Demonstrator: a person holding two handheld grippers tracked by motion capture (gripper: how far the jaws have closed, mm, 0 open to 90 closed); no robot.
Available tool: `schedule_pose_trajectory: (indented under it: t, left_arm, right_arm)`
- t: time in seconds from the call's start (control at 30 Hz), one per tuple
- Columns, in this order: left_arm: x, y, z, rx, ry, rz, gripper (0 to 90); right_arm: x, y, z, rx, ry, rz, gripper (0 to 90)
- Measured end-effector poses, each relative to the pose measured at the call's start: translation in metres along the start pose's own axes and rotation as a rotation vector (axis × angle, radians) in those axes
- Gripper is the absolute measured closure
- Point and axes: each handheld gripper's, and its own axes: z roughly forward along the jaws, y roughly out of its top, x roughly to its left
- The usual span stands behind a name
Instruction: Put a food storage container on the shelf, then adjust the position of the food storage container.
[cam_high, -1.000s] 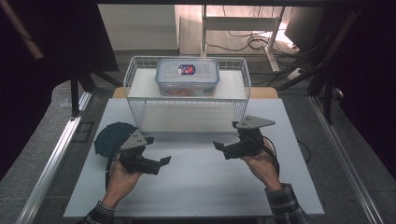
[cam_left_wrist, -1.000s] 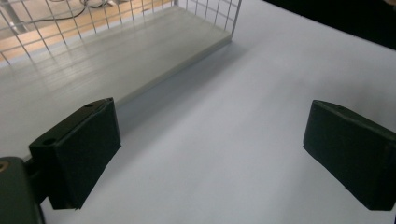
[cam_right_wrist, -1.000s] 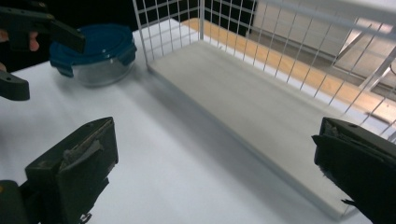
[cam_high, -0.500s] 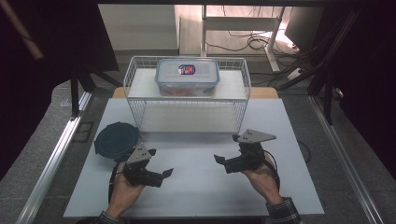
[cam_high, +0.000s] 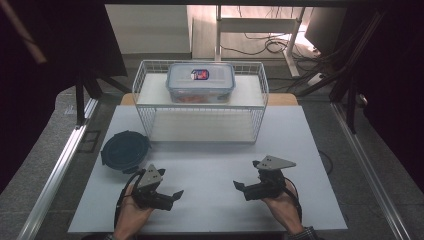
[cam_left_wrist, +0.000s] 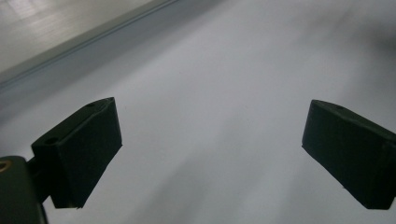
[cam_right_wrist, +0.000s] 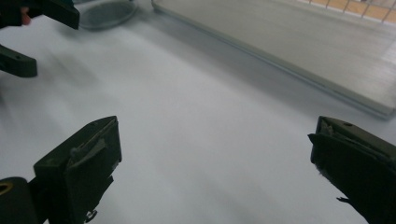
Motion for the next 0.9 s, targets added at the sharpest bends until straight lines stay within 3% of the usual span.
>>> schedule_pose_trajectory:
  t: [0.27,0.4,0.53,0.63,0.73,0.9]
  left_arm:
    - [0.002,-0.008,0.007,0.028,-0.019,-0.023,4.2]
    - [0.004,-0.005,0.005,0.007,-0.041,-0.075,3.7]
    - [0.009,0.002,0.0,-0.011,-0.059,-0.092,3.6]
    - [0.016,0.008,-0.004,-0.013,-0.013,-0.096,6.2]
    - [0.028,0.015,-0.014,-0.023,0.042,-0.101,15.9]
    - [0.054,0.026,-0.03,-0.062,0.098,-0.143,42.7]
  right_arm:
    - [-0.002,-0.019,0.003,0.044,-0.01,-0.005,1.8]
    - [-0.004,-0.021,0.004,0.048,-0.017,-0.006,1.9]
    - [-0.005,-0.021,0.005,0.05,-0.02,-0.007,2.2]
    - [-0.005,-0.021,0.007,0.055,-0.022,-0.007,2.3]
    - [-0.004,-0.021,0.009,0.064,-0.025,-0.014,2.5]
    - [-0.004,-0.021,0.011,0.071,-0.032,-0.025,2.8]
